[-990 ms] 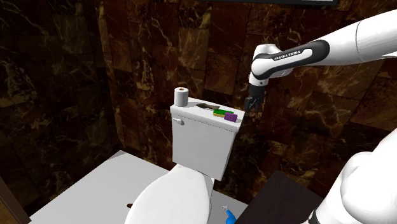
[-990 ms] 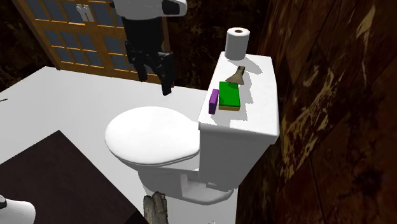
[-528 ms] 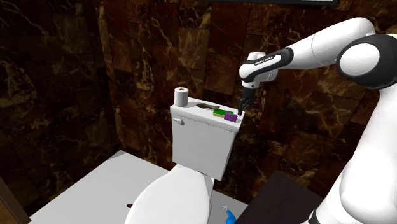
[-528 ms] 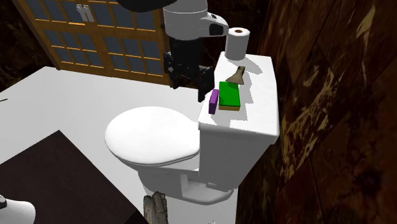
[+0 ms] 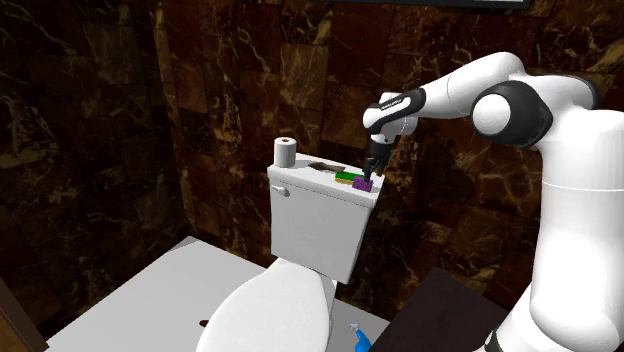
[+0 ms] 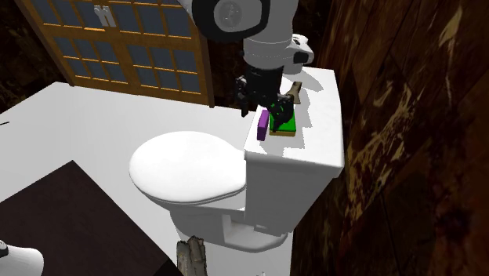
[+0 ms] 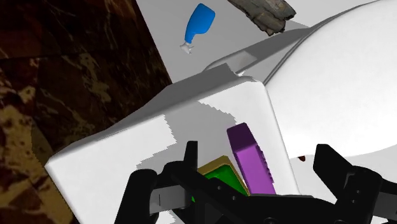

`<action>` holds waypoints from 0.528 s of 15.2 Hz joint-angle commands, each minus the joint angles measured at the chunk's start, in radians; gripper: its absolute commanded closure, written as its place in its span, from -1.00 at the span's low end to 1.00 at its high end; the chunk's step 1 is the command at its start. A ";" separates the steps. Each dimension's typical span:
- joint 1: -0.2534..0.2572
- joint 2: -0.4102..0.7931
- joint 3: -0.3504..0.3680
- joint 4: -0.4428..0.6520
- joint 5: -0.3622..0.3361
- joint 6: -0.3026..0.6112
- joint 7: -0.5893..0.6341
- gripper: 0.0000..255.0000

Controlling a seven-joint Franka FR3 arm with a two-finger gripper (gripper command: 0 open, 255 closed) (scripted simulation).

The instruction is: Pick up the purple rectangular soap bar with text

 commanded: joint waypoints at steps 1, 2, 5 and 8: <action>-0.004 0.014 0.003 -0.007 0.008 0.021 -0.007 -1.00; -0.004 0.020 0.004 -0.012 0.011 0.032 -0.010 -1.00; -0.008 0.043 0.010 -0.029 0.023 0.070 -0.018 -1.00; -0.008 0.044 0.010 -0.030 0.023 0.071 -0.018 1.00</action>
